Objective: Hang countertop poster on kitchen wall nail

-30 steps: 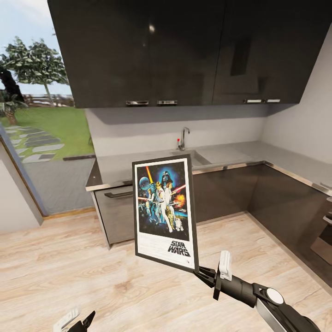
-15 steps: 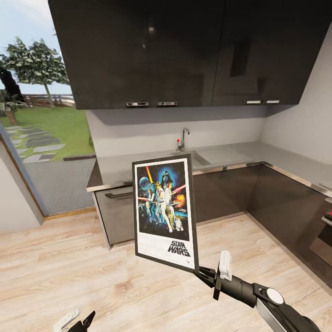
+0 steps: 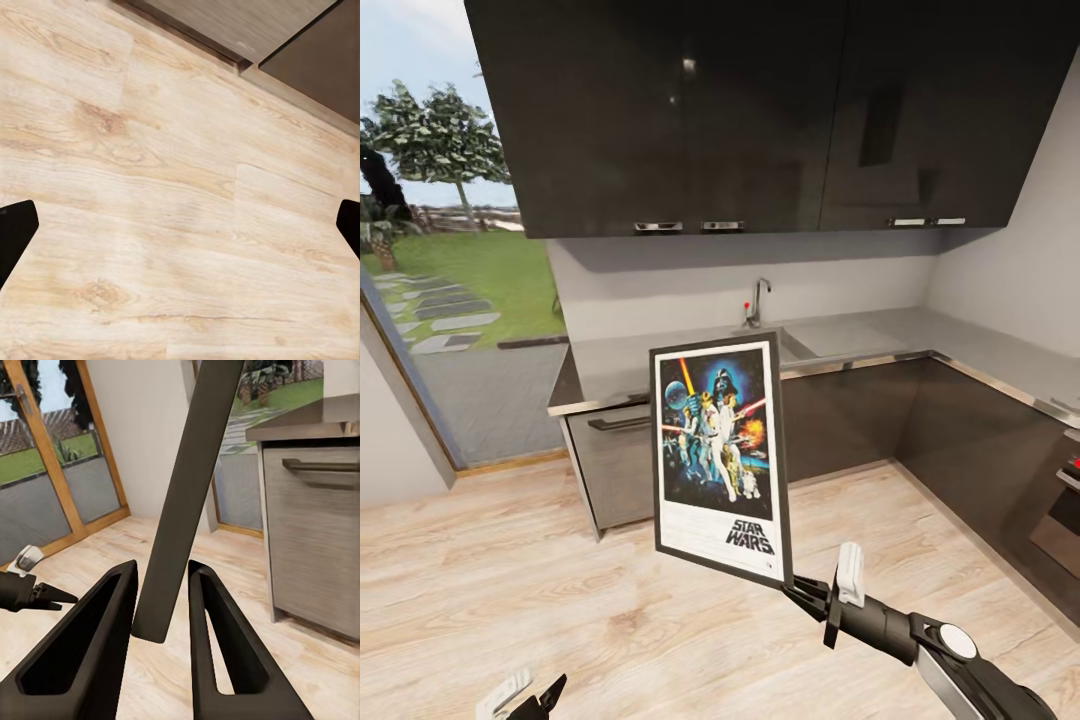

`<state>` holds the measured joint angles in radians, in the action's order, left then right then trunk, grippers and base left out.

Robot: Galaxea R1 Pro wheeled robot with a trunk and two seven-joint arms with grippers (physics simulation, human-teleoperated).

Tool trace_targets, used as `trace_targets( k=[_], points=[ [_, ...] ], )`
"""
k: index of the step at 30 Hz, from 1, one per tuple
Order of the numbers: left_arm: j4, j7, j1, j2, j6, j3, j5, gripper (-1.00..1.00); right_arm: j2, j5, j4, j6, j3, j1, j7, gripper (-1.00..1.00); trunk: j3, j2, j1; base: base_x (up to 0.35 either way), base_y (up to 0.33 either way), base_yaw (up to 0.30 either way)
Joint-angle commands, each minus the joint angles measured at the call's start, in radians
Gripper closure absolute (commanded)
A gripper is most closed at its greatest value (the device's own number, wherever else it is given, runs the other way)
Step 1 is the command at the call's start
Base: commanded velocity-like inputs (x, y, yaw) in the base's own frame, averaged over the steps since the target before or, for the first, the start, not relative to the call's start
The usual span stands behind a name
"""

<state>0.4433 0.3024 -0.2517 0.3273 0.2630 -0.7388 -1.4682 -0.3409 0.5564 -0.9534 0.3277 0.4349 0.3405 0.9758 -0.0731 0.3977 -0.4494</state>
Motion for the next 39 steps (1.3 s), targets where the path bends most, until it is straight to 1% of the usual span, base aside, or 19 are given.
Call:
trace_targets(
  k=[1, 17, 24, 37, 39],
  points=[
    [0.000, 0.003, -0.001, 0.001, 0.005, -0.008, -0.011, -1.00, -0.001, 0.007, 0.001, 0.005, 0.004, 0.002, 0.001, 1.00, -0.002, 0.002, -0.001, 0.000, 0.000, 0.000],
    [0.000, 0.003, -0.001, 0.001, 0.007, -0.009, -0.010, -1.00, -0.001, 0.007, 0.001, 0.004, 0.002, 0.002, -0.001, 1.00, -0.002, 0.002, -0.001, 0.000, 0.000, 0.016],
    [-0.001, 0.003, -0.001, 0.001, 0.007, -0.009, -0.011, -1.00, 0.001, 0.007, 0.001, 0.004, 0.003, 0.002, -0.002, 1.00, -0.002, 0.002, -0.001, 0.000, 0.015, 0.217],
    [-0.001, 0.003, -0.001, 0.001, 0.007, -0.008, -0.011, -1.00, 0.000, 0.007, 0.001, 0.004, 0.004, 0.002, -0.001, 1.00, -0.002, 0.002, -0.001, 0.000, 0.264, 0.261],
    [-0.012, -0.005, 0.000, -0.010, -0.002, -0.018, -0.016, -1.00, -0.011, -0.005, 0.013, 0.005, 0.014, -0.010, 0.001, 1.00, -0.002, 0.002, -0.001, 0.000, 0.000, 0.000]
  ],
)
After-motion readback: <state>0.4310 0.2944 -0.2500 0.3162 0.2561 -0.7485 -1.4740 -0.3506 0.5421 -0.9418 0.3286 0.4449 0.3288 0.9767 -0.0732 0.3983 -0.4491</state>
